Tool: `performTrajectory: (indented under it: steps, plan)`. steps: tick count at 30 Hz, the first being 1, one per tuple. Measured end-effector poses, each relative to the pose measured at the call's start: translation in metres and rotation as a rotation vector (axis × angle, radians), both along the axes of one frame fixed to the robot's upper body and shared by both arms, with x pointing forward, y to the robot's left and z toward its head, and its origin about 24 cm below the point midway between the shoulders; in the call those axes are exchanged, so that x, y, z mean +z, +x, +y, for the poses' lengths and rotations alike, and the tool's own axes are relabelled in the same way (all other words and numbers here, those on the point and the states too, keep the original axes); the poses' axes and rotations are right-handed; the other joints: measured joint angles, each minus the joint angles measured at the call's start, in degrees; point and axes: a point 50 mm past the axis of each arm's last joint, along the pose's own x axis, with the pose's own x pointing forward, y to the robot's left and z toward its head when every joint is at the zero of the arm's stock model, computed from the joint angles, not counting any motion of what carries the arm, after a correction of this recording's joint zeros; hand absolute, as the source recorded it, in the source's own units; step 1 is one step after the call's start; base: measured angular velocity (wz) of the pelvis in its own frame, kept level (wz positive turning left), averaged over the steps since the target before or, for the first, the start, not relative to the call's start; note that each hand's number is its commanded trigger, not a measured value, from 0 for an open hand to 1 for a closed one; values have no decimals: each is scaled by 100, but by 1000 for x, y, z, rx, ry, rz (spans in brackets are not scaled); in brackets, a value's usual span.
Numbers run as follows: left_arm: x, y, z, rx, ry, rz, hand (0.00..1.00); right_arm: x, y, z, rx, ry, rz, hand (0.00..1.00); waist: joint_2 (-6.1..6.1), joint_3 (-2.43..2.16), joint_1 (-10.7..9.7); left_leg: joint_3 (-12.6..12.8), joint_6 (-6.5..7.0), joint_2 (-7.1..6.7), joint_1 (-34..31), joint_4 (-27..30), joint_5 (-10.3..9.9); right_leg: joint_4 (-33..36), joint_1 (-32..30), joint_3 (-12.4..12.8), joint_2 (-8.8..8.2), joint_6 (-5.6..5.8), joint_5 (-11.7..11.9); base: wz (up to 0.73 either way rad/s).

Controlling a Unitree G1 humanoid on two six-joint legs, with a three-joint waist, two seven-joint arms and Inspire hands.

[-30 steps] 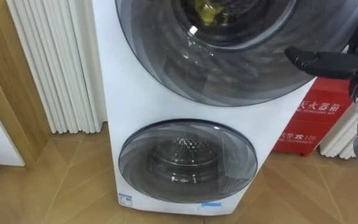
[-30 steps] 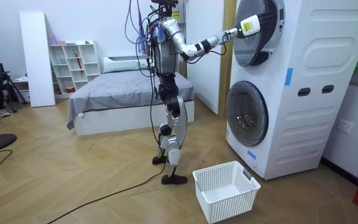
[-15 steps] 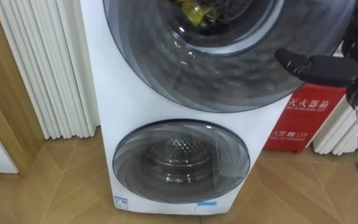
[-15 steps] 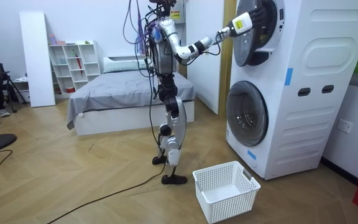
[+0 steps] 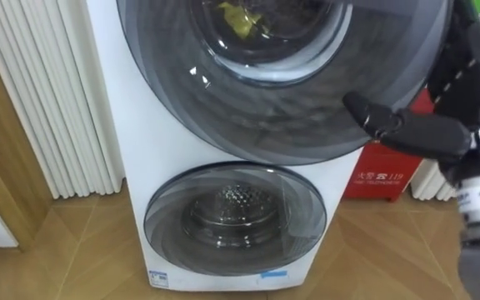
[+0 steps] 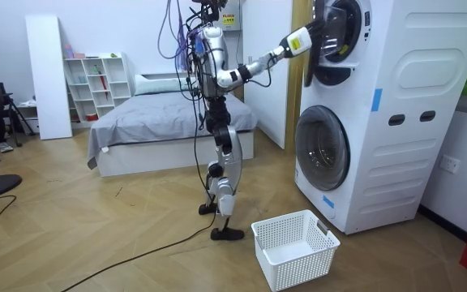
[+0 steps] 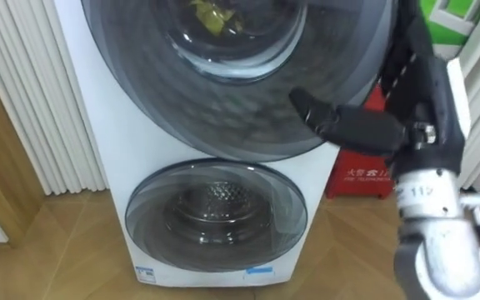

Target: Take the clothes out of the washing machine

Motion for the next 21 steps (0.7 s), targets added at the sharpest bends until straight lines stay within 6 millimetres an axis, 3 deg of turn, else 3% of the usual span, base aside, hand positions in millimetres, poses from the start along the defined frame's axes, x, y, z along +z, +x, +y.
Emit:
performTrajectory:
  steps: [5, 12, 15, 21]
  plan:
    - [-2, 3, -9, -21, -9, -7, 0, -22, -12, 9, 93, 101, 66, 0, 106, -36, -52, 3, -4, 1, -4, -25, -4, 0, -5, 13, 2, 1, 0, 0]
    - [-4, 4, -15, -45, -31, -20, 0, -51, -29, 27, 251, 100, 195, 0, 352, -33, -109, 87, -4, -1, -29, -34, -3, 16, -94, 150, 24, 7, 4, -6]
    - [-4, 6, -16, -62, -33, -20, 0, -65, -38, 38, 320, 97, 268, 0, 350, -29, -142, 122, -4, 0, -45, -30, -2, 0, -105, 163, 26, 13, 0, -1]
    - [-4, 16, -20, -104, -41, -36, 0, -73, -44, 48, 408, 95, 309, 0, 264, -3, -147, 243, -3, -5, -63, -24, -3, 2, -154, 201, 21, 16, 2, -6]
